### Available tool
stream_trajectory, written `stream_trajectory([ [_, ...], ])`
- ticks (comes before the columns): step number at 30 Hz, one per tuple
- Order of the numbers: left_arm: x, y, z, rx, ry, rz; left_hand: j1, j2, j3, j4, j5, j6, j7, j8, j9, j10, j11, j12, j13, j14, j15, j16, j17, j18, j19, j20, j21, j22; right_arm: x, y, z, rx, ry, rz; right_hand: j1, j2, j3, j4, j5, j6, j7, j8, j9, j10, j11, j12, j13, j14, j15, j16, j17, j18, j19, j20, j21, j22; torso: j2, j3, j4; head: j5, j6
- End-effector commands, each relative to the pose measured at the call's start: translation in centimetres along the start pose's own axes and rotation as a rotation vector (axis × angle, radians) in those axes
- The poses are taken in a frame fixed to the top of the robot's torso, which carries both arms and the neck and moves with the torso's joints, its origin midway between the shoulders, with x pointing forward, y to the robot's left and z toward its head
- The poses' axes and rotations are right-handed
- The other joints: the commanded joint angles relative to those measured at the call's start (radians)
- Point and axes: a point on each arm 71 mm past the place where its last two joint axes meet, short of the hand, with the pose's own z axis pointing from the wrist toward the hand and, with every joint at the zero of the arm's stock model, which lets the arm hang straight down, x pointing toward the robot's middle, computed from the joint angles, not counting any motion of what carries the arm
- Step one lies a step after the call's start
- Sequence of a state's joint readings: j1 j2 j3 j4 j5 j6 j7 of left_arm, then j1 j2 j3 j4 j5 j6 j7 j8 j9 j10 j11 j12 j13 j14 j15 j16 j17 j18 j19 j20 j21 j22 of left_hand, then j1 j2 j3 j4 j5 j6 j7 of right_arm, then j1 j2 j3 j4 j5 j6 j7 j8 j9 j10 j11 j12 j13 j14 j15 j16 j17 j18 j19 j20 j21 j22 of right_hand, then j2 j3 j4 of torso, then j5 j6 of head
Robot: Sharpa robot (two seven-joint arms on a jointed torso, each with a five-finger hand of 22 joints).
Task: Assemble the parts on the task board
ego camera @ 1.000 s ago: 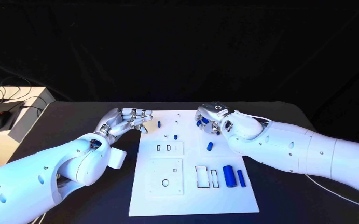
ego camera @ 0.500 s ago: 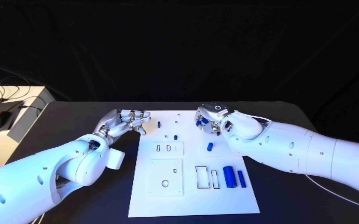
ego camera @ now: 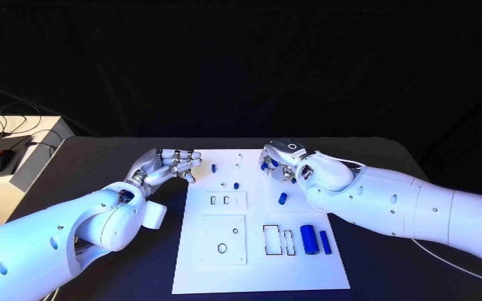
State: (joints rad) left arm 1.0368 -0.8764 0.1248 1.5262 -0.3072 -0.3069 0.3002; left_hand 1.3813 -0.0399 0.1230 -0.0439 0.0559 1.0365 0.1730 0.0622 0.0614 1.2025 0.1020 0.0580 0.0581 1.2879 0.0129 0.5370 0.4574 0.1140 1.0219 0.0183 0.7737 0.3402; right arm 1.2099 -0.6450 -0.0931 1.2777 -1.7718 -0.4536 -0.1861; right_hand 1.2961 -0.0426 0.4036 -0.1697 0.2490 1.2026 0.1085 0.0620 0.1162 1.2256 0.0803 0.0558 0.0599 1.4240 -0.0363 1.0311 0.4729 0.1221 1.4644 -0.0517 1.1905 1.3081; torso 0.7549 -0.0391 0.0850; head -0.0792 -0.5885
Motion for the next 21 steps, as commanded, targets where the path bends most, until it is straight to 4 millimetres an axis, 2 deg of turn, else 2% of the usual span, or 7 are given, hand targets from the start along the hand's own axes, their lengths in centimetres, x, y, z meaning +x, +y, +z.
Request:
stream_trajectory([
  [1,0.0,0.0,0.0,0.001,0.01,-0.003,0.0,0.007,0.0,0.005,-0.002,-0.005,-0.003,0.0,0.001,-0.006,-0.003,0.001,0.001,-0.001,0.003,-0.005,-0.001,0.015,0.004,0.003,0.0,-0.002,-0.7,0.4,-0.1,-0.013,-0.06,0.01,0.017,0.03,0.002,-0.006,-0.005,0.007,-0.001,0.003,0.003,0.036,-0.028,0.003,0.003,-0.001,-0.008,0.005,0.002,-0.016,0.048,-0.005,-0.008,0.033,0.002,-0.0005,-0.0005,0.002,0.004],
  [8,0.0,0.0,0.0,0.001,0.009,-0.003,0.002,0.006,0.001,0.004,-0.002,-0.005,-0.003,0.0,0.001,-0.006,-0.003,0.0,0.001,-0.001,0.002,-0.004,-0.002,0.015,0.004,0.003,0.001,-0.003,-1.3,1.1,0.2,-0.015,-0.09,0.027,0.016,0.03,0.003,-0.009,-0.006,0.006,-0.001,0.003,0.002,0.034,-0.027,0.004,0.003,-0.001,-0.007,0.002,0.003,-0.016,0.054,-0.006,-0.028,0.052,0.005,-0.0006,-0.0005,0.003,0.01],
  [12,0.0,0.0,0.0,0.002,0.009,-0.003,0.001,0.006,0.0,0.005,-0.002,-0.006,-0.003,0.0,0.001,-0.007,-0.003,0.001,0.001,-0.001,0.003,-0.004,-0.002,0.015,0.004,0.003,0.002,-0.003,-1.6,1.5,0.7,-0.005,-0.132,0.037,0.017,0.03,0.004,-0.01,-0.003,0.007,0.0,0.003,0.002,0.036,-0.028,0.004,0.003,0.0,-0.007,0.004,0.004,-0.017,0.056,-0.006,-0.026,0.06,0.005,-0.0018,0.0012,0.001,0.009],
  [21,0.2,-0.1,0.0,0.004,0.014,-0.005,0.001,0.006,0.0,0.005,-0.002,-0.007,-0.003,0.0,0.001,-0.008,-0.002,0.0,0.001,-0.001,0.003,-0.004,-0.002,0.015,0.004,0.003,0.002,-0.004,-1.5,2.1,2.1,0.011,-0.162,0.038,0.018,0.029,0.006,-0.01,-0.003,0.006,0.0,0.003,0.002,0.033,-0.027,0.003,0.003,0.0,-0.007,0.001,0.006,-0.017,0.063,-0.005,-0.05,0.083,0.008,-0.0019,0.0024,0.003,0.011],
])
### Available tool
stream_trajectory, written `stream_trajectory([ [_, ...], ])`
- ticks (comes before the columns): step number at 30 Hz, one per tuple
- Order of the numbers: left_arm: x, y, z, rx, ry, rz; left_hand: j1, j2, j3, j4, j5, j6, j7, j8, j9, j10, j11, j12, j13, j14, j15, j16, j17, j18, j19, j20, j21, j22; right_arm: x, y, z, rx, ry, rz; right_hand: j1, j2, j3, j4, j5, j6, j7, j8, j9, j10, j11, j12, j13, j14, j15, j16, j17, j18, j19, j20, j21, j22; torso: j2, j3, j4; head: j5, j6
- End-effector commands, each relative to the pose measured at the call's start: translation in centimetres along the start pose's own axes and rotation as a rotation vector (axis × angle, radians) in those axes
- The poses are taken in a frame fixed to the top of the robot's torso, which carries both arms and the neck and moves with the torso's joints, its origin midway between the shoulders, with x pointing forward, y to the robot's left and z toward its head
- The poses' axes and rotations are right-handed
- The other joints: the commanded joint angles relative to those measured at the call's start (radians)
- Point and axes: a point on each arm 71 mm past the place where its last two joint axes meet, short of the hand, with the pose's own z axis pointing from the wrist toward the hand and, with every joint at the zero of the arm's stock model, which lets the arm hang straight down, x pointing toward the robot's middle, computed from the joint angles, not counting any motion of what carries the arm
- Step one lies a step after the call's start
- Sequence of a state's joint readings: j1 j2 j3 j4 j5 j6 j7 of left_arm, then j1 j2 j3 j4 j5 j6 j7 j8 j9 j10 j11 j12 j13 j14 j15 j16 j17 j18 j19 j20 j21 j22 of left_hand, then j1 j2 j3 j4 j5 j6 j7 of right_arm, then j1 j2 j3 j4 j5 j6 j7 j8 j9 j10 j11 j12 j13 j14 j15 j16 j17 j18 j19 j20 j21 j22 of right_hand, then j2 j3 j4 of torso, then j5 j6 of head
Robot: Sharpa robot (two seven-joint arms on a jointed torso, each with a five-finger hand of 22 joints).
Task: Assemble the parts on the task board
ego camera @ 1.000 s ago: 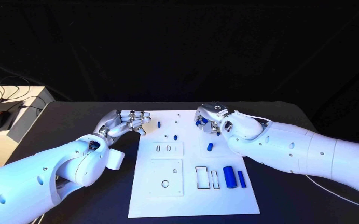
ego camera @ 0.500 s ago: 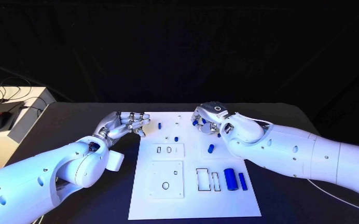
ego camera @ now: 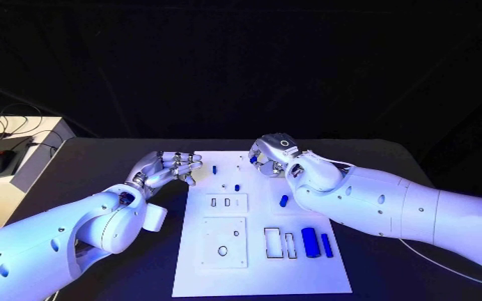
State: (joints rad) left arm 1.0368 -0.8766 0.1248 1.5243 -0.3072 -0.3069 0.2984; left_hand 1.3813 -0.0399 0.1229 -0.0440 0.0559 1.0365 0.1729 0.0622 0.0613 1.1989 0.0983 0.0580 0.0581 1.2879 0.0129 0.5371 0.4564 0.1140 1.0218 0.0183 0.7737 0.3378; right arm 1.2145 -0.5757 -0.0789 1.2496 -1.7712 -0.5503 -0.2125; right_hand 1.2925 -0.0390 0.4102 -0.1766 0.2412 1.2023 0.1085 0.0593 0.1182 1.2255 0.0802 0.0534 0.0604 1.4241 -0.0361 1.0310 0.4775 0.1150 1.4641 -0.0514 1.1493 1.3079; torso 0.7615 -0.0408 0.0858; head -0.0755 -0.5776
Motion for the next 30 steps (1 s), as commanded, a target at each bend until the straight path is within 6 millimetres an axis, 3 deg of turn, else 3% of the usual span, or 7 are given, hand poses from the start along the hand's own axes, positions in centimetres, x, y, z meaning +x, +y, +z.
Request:
stream_trajectory([
  [1,0.3,-0.1,0.0,0.007,0.017,-0.006,0.001,0.006,0.0,0.005,-0.002,-0.007,-0.003,0.0,0.001,-0.004,0.001,0.0,0.001,-0.001,0.003,-0.004,-0.001,0.015,0.004,0.003,0.002,-0.001,-0.2,0.0,0.4,0.019,-0.046,-0.002,0.021,0.026,-0.001,-0.003,0.004,0.006,0.0,0.006,0.0,0.033,-0.027,0.006,0.002,-0.001,-0.007,0.001,0.001,-0.01,0.063,-0.005,-0.009,0.083,0.002,-0.0003,0.0018,0.0,0.0],
  [9,0.6,-0.3,0.0,0.009,0.024,-0.009,0.001,0.006,0.0,0.005,-0.002,-0.008,-0.003,0.0,0.001,-0.006,0.001,0.001,0.001,-0.002,0.003,-0.003,-0.002,0.015,0.003,0.003,0.004,-0.003,-0.1,0.6,1.5,0.022,-0.054,-0.004,0.021,0.026,-0.001,-0.003,0.004,0.006,0.0,0.006,0.0,0.033,-0.027,0.006,0.002,-0.001,-0.007,0.001,0.001,-0.01,0.063,-0.005,-0.009,0.083,0.004,-0.0011,0.0029,-0.003,-0.005],
  [17,0.6,-0.4,-0.1,0.011,0.027,-0.01,0.001,0.006,0.0,0.005,-0.002,-0.008,-0.003,0.0,0.001,-0.006,0.002,0.001,0.001,-0.002,0.003,-0.003,-0.002,0.015,0.003,0.003,0.004,-0.004,-0.1,1.0,2.0,0.019,-0.061,0.0,0.022,0.025,-0.001,-0.002,0.005,0.006,0.001,0.006,0.0,0.032,-0.026,0.006,0.002,0.0,-0.007,0.0,0.003,-0.011,0.073,-0.005,-0.031,0.113,0.01,-0.0069,0.0086,-0.003,-0.003],
  [23,0.7,-0.6,-0.1,0.014,0.029,-0.012,0.001,0.006,0.0,0.005,-0.002,-0.008,-0.003,0.0,0.001,-0.006,0.002,0.001,0.001,-0.002,0.003,-0.003,-0.002,0.015,0.003,0.003,0.004,-0.004,-0.1,1.2,2.2,0.016,-0.059,0.0,0.022,0.023,-0.001,-0.001,0.005,0.005,0.001,0.006,-0.001,0.031,-0.026,0.006,0.002,0.0,-0.006,-0.001,0.004,-0.01,0.075,-0.005,-0.043,0.127,0.01,-0.0067,0.0092,-0.002,-0.005],
  [30,0.8,-0.7,-0.1,0.017,0.032,-0.014,0.001,0.006,0.0,0.005,-0.002,-0.008,-0.003,0.0,0.001,-0.006,0.002,0.001,0.001,-0.002,0.003,-0.003,-0.002,0.015,0.003,0.003,0.004,-0.004,0.1,1.3,2.5,0.019,-0.054,-0.005,0.022,0.023,-0.001,-0.001,0.005,0.005,0.001,0.006,-0.001,0.031,-0.026,0.006,0.002,0.0,-0.006,-0.001,0.004,-0.01,0.075,-0.005,-0.043,0.127,0.012,-0.0108,0.0141,-0.002,-0.007],
])
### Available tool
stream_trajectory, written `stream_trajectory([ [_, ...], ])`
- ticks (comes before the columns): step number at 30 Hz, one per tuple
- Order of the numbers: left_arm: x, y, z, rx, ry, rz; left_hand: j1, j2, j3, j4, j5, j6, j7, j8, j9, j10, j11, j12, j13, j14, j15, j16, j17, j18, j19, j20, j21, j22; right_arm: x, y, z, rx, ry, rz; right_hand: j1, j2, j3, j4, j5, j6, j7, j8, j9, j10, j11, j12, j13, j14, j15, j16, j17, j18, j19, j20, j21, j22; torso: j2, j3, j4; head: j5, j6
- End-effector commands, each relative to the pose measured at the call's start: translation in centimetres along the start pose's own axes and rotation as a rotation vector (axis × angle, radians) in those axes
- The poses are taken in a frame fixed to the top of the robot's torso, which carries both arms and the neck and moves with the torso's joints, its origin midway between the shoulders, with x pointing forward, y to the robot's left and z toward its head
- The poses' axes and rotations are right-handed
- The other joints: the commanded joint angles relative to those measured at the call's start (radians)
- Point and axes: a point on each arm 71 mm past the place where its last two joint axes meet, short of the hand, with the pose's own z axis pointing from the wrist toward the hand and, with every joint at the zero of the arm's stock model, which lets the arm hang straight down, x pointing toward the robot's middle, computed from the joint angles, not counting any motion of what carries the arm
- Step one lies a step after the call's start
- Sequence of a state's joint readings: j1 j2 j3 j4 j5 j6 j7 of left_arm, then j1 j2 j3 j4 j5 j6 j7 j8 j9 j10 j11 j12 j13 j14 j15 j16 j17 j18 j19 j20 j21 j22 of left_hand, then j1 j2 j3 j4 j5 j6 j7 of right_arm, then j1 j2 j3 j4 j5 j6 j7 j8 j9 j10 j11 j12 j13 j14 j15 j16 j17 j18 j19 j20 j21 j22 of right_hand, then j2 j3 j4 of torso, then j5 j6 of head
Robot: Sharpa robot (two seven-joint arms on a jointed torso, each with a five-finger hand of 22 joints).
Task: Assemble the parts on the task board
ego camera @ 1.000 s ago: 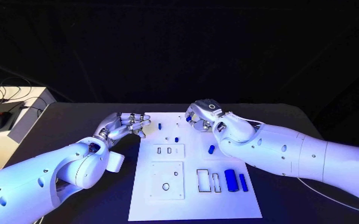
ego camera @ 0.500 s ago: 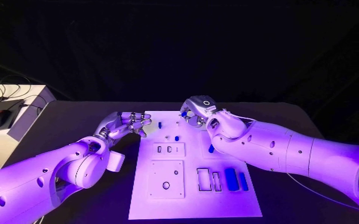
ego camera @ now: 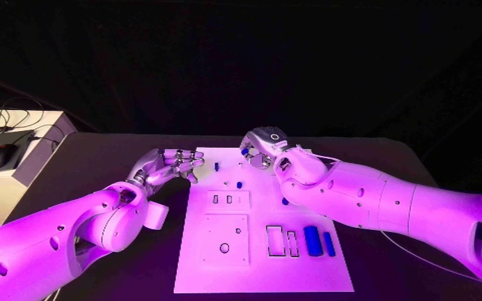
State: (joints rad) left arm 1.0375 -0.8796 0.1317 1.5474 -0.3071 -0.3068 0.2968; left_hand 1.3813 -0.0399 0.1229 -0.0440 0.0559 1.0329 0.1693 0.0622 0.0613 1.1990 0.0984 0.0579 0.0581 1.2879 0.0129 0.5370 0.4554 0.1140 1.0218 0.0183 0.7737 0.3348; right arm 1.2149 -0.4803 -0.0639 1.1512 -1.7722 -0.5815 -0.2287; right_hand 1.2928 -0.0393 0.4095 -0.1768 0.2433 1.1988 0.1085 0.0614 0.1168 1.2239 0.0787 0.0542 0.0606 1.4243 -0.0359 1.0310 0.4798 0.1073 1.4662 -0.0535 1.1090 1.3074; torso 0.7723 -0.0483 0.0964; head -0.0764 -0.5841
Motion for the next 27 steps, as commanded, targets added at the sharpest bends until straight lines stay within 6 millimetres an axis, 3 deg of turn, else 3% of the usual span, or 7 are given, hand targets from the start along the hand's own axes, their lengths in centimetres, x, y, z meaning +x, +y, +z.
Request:
stream_trajectory([
  [1,0.24,-0.16,0.02,0.006,0.017,-0.006,0.001,0.006,0.0,0.005,-0.002,-0.004,0.0,0.0,0.001,-0.006,0.002,0.001,0.001,-0.002,0.003,-0.003,-0.001,0.015,0.003,0.003,0.004,-0.001,-0.03,0.0,0.12,-0.001,-0.005,-0.011,0.023,0.023,0.0,-0.002,0.002,0.008,0.002,0.003,0.0,0.032,-0.024,0.005,0.002,-0.001,-0.006,-0.002,0.002,-0.002,0.073,-0.003,-0.005,0.128,0.001,-0.004,0.0044,-0.003,0.0],
  [4,0.23,-0.2,0.01,0.007,0.017,-0.006,0.001,0.006,0.0,0.005,-0.002,-0.004,0.0,0.0,0.001,-0.006,0.002,0.001,0.001,-0.002,0.003,-0.003,-0.001,0.015,0.003,0.003,0.004,-0.001,0.04,0.02,0.21,0.0,-0.002,-0.013,0.023,0.023,0.0,-0.002,0.002,0.008,0.002,0.003,0.0,0.032,-0.024,0.005,0.002,-0.001,-0.006,-0.002,0.002,-0.002,0.073,-0.003,-0.006,0.128,0.003,-0.0025,0.0025,-0.001,0.0],
  [10,0.22,-0.28,0.0,0.008,0.017,-0.006,0.001,0.006,0.0,0.005,-0.002,-0.004,0.0,0.0,0.001,-0.006,0.002,0.001,0.001,-0.002,0.003,-0.003,-0.001,0.015,0.003,0.003,0.004,-0.001,0.11,-0.03,0.28,0.0,0.003,-0.017,0.023,0.023,0.0,-0.002,0.002,0.008,0.002,0.003,0.0,0.032,-0.024,0.005,0.002,-0.001,-0.006,-0.002,0.002,-0.002,0.073,-0.003,-0.006,0.128,0.003,-0.0035,0.0008,-0.002,-0.001],
  [27,0.07,-0.4,-0.11,0.006,0.015,-0.005,-0.004,0.007,-0.005,0.011,-0.002,-0.006,0.003,0.0,0.001,-0.009,0.003,0.001,0.001,-0.004,0.005,-0.003,-0.004,0.015,0.0,0.005,0.008,-0.011,0.6,0.18,0.68,0.003,0.045,-0.027,0.02,0.02,-0.005,0.002,-0.005,0.003,0.003,0.003,-0.003,0.025,-0.022,0.005,0.002,-0.001,-0.005,-0.008,0.001,-0.001,0.072,-0.001,-0.021,0.132,0.005,-0.0041,0.0021,0.002,-0.006],
])
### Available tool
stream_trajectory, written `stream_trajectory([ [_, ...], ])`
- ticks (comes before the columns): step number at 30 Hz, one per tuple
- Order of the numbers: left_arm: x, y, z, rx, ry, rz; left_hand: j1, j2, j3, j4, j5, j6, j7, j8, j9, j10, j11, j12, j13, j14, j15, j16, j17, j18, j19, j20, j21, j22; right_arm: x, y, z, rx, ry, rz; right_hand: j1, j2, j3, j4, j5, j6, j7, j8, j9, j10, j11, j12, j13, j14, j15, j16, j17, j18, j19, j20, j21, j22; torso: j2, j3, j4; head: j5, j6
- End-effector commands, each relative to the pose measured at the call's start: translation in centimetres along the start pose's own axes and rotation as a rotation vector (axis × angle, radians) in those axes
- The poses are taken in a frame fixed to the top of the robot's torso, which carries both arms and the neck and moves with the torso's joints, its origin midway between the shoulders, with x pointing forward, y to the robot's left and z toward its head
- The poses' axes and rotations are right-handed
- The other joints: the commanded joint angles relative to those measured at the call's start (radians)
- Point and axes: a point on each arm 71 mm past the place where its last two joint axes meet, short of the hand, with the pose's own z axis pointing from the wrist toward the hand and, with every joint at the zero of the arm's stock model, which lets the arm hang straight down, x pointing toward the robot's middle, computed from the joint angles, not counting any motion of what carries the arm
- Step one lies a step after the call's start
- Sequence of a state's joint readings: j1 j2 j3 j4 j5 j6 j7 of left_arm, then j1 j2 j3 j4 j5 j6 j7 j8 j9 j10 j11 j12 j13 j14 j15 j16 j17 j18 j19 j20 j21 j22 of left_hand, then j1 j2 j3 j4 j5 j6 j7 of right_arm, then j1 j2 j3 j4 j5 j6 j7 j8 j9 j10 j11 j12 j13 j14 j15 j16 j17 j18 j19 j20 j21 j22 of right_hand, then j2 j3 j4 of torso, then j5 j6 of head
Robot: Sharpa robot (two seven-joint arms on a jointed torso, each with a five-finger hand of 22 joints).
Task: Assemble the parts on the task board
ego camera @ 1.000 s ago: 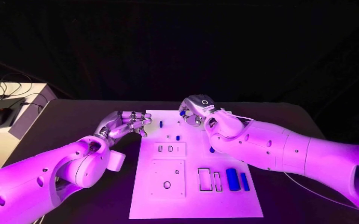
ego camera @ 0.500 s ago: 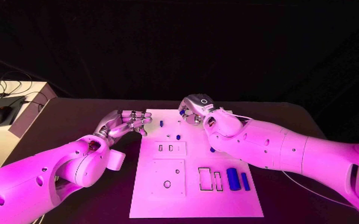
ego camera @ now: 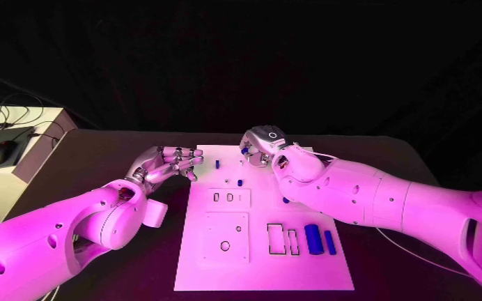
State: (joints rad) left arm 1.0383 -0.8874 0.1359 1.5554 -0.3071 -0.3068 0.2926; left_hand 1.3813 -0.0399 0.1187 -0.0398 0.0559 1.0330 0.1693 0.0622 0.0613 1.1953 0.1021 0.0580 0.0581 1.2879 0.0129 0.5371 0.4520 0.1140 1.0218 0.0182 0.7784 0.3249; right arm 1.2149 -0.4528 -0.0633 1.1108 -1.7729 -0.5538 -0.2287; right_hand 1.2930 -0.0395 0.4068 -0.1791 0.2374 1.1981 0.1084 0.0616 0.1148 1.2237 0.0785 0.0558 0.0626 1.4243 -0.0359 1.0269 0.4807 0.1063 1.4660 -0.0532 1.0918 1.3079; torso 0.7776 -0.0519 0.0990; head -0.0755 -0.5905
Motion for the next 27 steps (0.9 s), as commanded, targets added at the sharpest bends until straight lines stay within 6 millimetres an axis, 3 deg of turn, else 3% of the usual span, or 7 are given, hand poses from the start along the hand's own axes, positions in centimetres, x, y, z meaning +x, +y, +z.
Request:
stream_trajectory([
  [1,0.22,-0.15,0.01,0.005,0.016,-0.005,-0.004,0.007,-0.001,0.007,-0.002,-0.006,0.002,0.0,0.001,-0.006,-0.001,0.001,0.001,-0.004,0.005,-0.003,-0.001,0.015,0.0,0.005,0.003,-0.001,0.13,0.16,0.1,-0.007,0.019,-0.012,0.02,0.021,-0.002,0.004,0.001,0.004,0.003,0.003,-0.001,0.025,-0.022,0.004,0.0,-0.001,-0.005,-0.004,0.0,0.0,0.073,-0.001,-0.003,0.132,0.0,-0.0001,-0.001,0.002,-0.001],
  [9,0.2,-0.18,0.0,0.005,0.015,-0.005,-0.002,0.006,-0.002,0.007,-0.002,-0.007,0.002,0.0,0.001,-0.006,-0.001,0.001,0.001,-0.004,0.005,-0.002,-0.001,0.015,0.0,0.005,0.003,-0.002,0.21,0.1,0.18,-0.006,0.024,-0.014,0.021,0.017,-0.012,0.009,-0.007,0.003,0.003,0.003,-0.003,0.021,-0.021,0.003,0.0,-0.001,-0.004,-0.01,0.0,0.001,0.073,-0.001,-0.015,0.132,0.001,0.0001,-0.0026,0.003,-0.003],
  [12,0.18,-0.18,0.01,0.006,0.015,-0.005,-0.002,0.006,-0.002,0.007,-0.002,-0.007,0.002,0.0,0.001,-0.006,-0.001,0.001,0.001,-0.004,0.005,-0.002,-0.001,0.015,0.0,0.005,0.003,-0.002,0.19,0.1,0.19,-0.007,0.02,-0.012,0.02,0.014,-0.018,0.013,-0.046,0.0,0.003,0.002,-0.005,0.016,-0.02,0.003,0.0,-0.002,-0.004,-0.013,-0.001,0.003,0.072,0.0,-0.028,0.13,0.001,0.0,-0.0025,0.003,-0.002],
  [18,0.14,-0.17,0.02,0.004,0.012,-0.004,0.0,0.006,-0.004,0.008,-0.002,-0.008,0.004,0.0,0.001,-0.008,0.0,0.0,0.001,-0.004,0.005,-0.002,-0.002,0.015,0.001,0.005,0.004,-0.005,0.1,0.04,0.25,-0.014,0.004,0.013,-0.016,-0.047,-0.049,0.042,-0.056,-0.103,0.021,0.0,-0.042,-0.069,0.008,0.003,-0.003,-0.004,0.013,-0.047,-0.021,0.03,0.064,0.012,-0.17,0.084,0.0,-0.0002,-0.003,0.007,-0.003],
  [20,0.08,-0.16,0.01,0.004,0.009,-0.003,0.001,0.006,-0.005,0.007,-0.002,-0.011,0.008,0.0,0.001,-0.012,0.002,0.001,0.001,-0.005,0.006,-0.003,-0.003,0.015,0.0,0.006,0.003,-0.007,0.06,0.0,0.27,-0.015,-0.002,0.02,-0.013,-0.065,-0.067,0.048,-0.054,-0.144,0.003,0.0,-0.05,-0.121,0.017,0.004,-0.003,0.0,0.019,-0.054,-0.026,0.034,0.065,0.018,-0.187,0.075,0.001,-0.0003,-0.0027,0.008,-0.003],
  [24,-0.07,-0.14,0.0,0.003,0.005,-0.001,0.001,0.006,-0.005,0.007,-0.002,-0.013,0.007,0.0,0.001,-0.013,0.003,0.001,0.001,-0.006,0.007,-0.003,-0.003,0.015,-0.001,0.006,0.003,-0.008,-0.02,-0.15,0.23,-0.016,-0.01,0.026,0.039,-0.071,-0.151,0.087,-0.059,-0.165,-0.007,0.0,-0.048,-0.183,0.032,0.006,-0.001,0.004,0.031,-0.06,-0.039,0.051,0.066,0.035,-0.213,0.054,0.001,0.0003,-0.0022,0.007,-0.003],
  [27,-0.12,-0.13,-0.01,0.003,0.004,0.0,0.001,0.006,-0.005,0.007,-0.002,-0.013,0.007,0.0,0.001,-0.013,0.003,0.001,0.001,-0.006,0.007,-0.003,-0.003,0.015,-0.001,0.006,0.003,-0.008,-0.12,-0.3,0.12,-0.015,-0.016,0.029,0.06,-0.079,-0.171,0.111,-0.059,-0.165,-0.008,0.0,-0.049,-0.193,0.035,0.003,-0.002,0.003,0.032,-0.059,-0.043,0.056,0.066,0.04,-0.217,0.046,0.0,0.0001,-0.0019,0.008,-0.003],
])
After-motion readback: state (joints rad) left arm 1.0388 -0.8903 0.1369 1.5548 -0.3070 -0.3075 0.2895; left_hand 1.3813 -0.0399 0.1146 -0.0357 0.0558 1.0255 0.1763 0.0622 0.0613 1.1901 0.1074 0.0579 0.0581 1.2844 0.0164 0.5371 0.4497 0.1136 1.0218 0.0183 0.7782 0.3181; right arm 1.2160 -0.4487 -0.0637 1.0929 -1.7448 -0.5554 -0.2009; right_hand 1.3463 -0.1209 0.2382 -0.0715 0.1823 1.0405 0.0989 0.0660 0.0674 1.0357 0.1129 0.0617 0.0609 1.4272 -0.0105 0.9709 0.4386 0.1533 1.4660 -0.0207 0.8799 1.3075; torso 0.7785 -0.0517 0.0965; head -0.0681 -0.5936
